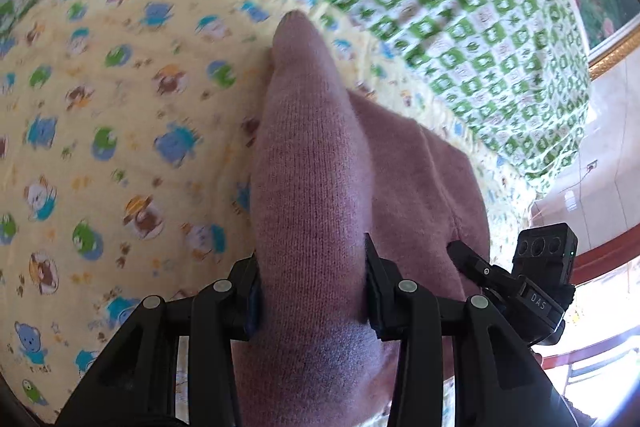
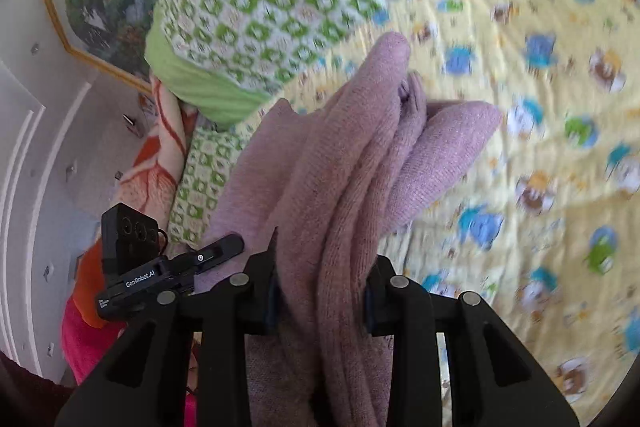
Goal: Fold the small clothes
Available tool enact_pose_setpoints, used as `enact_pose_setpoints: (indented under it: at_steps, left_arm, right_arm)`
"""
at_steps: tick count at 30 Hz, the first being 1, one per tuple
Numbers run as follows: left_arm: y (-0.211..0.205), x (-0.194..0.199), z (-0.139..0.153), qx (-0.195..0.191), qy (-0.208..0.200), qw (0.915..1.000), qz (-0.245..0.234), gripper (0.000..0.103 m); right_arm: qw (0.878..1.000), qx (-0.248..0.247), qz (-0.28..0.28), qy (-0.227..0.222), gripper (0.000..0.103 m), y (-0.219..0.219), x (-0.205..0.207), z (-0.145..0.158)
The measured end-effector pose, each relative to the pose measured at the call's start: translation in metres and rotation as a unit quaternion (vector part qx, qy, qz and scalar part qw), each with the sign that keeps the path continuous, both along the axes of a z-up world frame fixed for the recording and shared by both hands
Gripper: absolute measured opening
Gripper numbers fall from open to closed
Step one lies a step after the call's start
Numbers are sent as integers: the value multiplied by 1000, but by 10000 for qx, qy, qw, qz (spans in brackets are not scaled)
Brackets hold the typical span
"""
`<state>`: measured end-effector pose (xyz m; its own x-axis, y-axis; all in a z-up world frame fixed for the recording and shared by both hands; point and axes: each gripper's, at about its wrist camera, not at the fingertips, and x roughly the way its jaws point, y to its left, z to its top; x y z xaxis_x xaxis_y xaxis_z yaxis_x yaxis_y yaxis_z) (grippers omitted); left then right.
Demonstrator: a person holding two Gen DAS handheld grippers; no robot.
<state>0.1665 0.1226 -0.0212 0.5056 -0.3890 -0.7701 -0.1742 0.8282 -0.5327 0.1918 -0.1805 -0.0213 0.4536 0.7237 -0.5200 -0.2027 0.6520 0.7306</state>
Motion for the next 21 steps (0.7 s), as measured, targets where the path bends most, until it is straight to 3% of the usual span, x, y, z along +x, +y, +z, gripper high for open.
enact_pose_setpoints:
  at_steps: [7, 12, 15, 21]
  left_arm:
    - [8, -6, -31, -114, 168, 9995, -227, 46]
    - [14, -1, -48, -205, 333, 9985, -383, 62]
    - [21, -5, -49, -327, 390, 9979, -403, 67]
    - [35, -30, -37, -196, 323, 9979, -535, 72]
  right_arm:
    - [9979, -348, -228, 490, 33, -1, -7, -35]
    - [9963, -418, -425, 617, 40, -4, -6, -46]
    - [9941, -504, -678, 681, 56, -7, -10, -43]
    - [9895, -779, -1127, 453, 56, -13, -37, -12]
